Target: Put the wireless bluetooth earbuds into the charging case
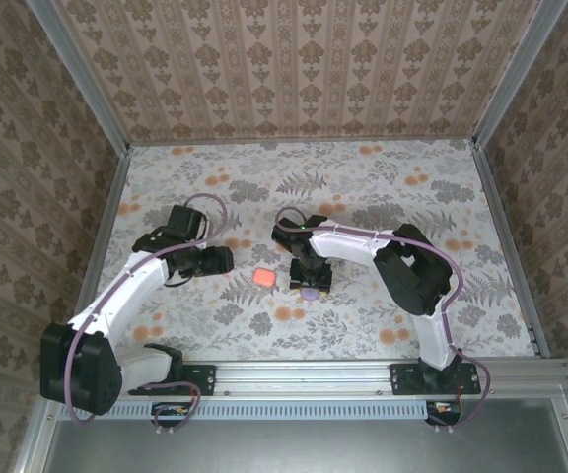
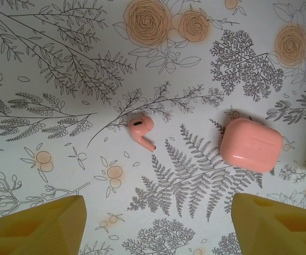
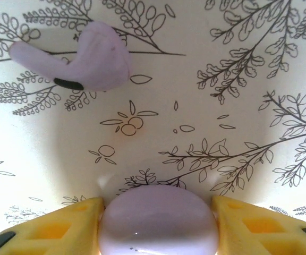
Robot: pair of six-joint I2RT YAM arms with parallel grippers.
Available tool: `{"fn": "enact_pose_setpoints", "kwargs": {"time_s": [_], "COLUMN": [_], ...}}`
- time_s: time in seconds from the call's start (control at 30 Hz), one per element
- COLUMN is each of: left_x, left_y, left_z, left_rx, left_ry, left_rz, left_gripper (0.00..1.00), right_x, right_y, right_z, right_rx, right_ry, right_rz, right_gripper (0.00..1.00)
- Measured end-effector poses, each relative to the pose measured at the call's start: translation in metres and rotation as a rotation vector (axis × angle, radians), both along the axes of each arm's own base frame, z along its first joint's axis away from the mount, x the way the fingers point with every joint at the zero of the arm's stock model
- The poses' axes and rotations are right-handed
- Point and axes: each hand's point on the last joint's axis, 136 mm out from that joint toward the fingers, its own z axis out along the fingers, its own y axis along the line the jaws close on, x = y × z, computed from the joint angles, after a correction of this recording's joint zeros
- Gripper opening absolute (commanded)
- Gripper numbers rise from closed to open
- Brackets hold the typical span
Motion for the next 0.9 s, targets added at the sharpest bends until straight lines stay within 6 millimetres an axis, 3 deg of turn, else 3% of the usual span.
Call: {"fn": "enact_pose_setpoints", "kwargs": {"time_s": [0.17,0.27,0.37,0.6,0.8,0.9], "left_x": [0.003,0.006,0.009,0.015,-0.006,-0.018], "left_y": [-0.008,-0.019,-0.031,-0.068,-0.101,-0.117], "left_z": [0.002,0.007,0.018,0.054,0.055,0.064], "left_rx": [-0.039,-0.105,-0.177,-0.334,-0.408,-0.419], "left_ry": [-0.019,-0.078,-0.177,-0.505,-0.723,-0.827], "left_rz": [-0.029,-0.061,-0.103,-0.24,-0.411,-0.512], "left_gripper": [0.64,0.63,0.63,0.59,0.62,0.62], "right_x": [0.002,0.005,0.01,0.033,0.048,0.047], "right_y": [0.001,-0.001,-0.002,-0.005,-0.02,-0.015], "right_z": [0.004,0.018,0.047,0.135,0.17,0.186], "right_rx": [0.016,0.052,0.13,0.421,0.589,0.681], "right_ry": [-0.021,-0.085,-0.198,-0.581,-0.798,-0.873], "right_rz": [0.0,0.0,0.003,0.018,-0.006,0.021], "right_gripper": [0.43,0.43,0.43,0.44,0.43,0.43]}}
